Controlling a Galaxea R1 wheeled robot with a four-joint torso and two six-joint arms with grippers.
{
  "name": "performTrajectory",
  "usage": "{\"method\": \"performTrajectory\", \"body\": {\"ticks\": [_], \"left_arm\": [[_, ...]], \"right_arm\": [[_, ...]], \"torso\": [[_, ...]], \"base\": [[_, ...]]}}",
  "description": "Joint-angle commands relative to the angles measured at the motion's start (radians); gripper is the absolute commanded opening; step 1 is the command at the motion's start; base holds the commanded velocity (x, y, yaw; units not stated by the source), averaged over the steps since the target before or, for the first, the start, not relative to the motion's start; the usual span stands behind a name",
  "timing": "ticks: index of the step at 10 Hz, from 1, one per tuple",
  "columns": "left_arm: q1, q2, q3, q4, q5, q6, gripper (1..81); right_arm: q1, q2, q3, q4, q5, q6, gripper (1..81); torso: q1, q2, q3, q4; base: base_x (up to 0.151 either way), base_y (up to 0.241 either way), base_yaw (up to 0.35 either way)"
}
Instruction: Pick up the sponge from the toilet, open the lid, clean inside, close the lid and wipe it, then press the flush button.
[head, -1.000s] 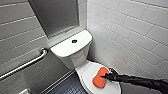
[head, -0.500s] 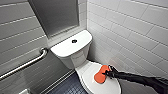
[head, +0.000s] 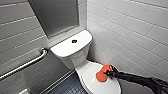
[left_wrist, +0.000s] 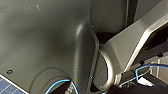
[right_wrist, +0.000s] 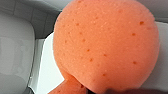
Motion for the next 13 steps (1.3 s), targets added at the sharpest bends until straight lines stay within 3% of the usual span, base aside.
{"method": "performTrajectory", "body": {"ticks": [1, 3, 7, 13], "left_arm": [[0.012, -0.007, 0.017, -0.008, 0.087, 0.004, 81.1], [0.012, -0.002, 0.017, -0.006, 0.087, 0.006, 81.1], [0.012, -0.007, 0.017, -0.003, 0.087, 0.004, 81.1], [0.012, -0.001, 0.021, 0.001, 0.087, 0.006, 81.1]], "right_arm": [[0.003, -0.197, 0.191, 0.05, 0.036, 0.04, 1.0], [-0.048, -0.282, 0.279, 0.052, 0.095, 0.08, 1.0], [-0.172, -0.33, 0.285, 0.05, 0.124, 0.079, 1.0], [-0.443, -0.523, 0.508, 0.044, 0.305, 0.08, 1.0]], "torso": [[0.0, 0.0, 0.0, 0.0], [0.0, 0.0, 0.0, 0.0], [0.0, 0.0, 0.0, 0.0], [0.0, 0.0, 0.0, 0.0]], "base": [[0.0, 0.0, 0.0], [0.0, 0.0, 0.0], [0.0, 0.0, 0.0], [0.0, 0.0, 0.0]]}}
